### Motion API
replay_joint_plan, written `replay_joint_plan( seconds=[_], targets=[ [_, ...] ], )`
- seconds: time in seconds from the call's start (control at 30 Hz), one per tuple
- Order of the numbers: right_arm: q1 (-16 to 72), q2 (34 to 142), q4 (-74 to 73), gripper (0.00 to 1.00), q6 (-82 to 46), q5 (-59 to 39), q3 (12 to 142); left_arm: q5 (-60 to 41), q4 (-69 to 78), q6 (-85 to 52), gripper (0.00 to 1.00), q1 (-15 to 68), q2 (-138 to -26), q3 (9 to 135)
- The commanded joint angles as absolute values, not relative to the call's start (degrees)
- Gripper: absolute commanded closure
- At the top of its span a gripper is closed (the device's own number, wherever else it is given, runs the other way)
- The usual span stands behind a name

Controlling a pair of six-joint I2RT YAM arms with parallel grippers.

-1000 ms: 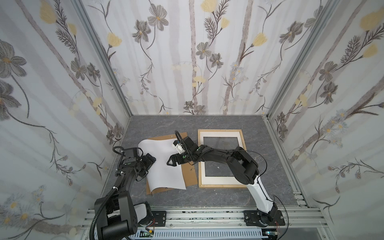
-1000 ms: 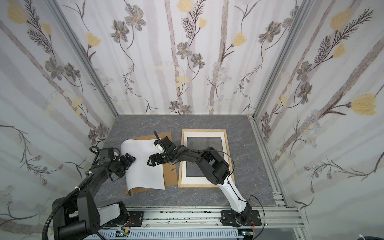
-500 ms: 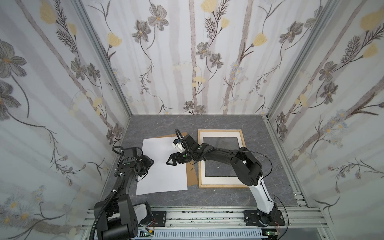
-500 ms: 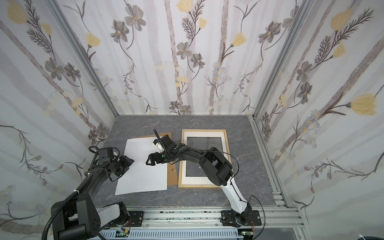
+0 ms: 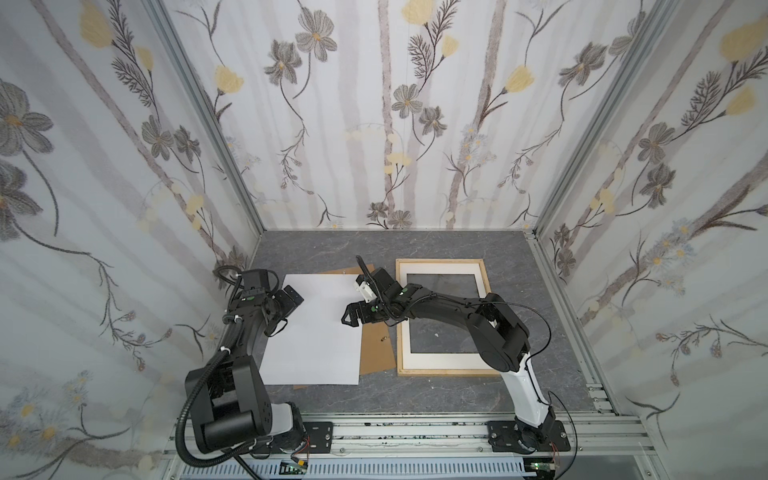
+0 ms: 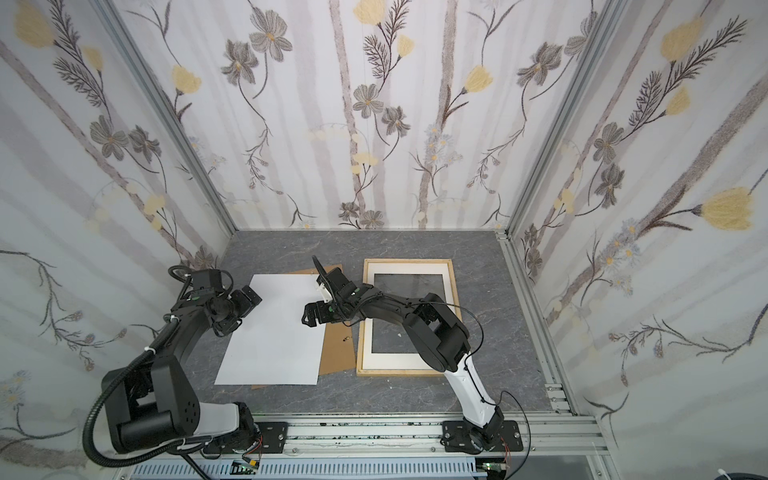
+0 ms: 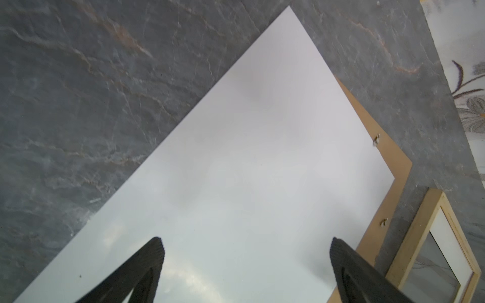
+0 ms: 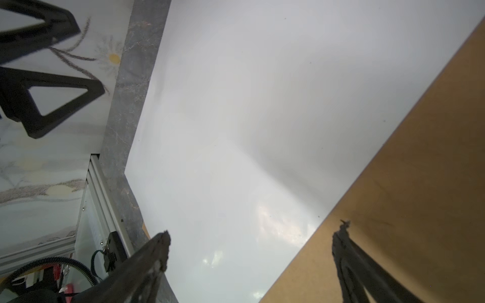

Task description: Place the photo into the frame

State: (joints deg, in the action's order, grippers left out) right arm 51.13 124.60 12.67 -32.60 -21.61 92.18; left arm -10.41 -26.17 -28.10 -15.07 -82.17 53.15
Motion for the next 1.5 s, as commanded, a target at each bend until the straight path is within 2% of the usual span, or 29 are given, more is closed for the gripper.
replay_joint_plan(
  seconds=[0.0, 0.2, 0.37, 0.87, 1.47],
  targets=[
    [51.3, 124.7, 12.5, 0.03, -35.5, -19.9, 91.0, -6.7, -28.6, -23.6, 0.02, -16.6, -89.3, 58.2],
    [51.3, 124.3, 8.4, 0.0, -37.7, -22.0, 87.7, -6.4, -28.9, -22.0, 0.02, -17.1, -100.2, 63.7],
    [51.2, 125.6, 7.2, 0.0, -38.3, -23.3, 87.9, -9.7, -27.6, -23.6, 0.02, -16.8, -103.0, 63.7],
    [50.2, 131.0, 3.0, 0.0, -40.9, -28.6, 90.9, -13.5, -24.0, -24.4, 0.04, -12.8, -101.2, 52.7],
    [50.2, 131.7, -5.8, 0.0, -44.5, -34.0, 88.2, -18.1, -26.4, -24.9, 0.08, -9.8, -87.9, 47.2]
  ],
)
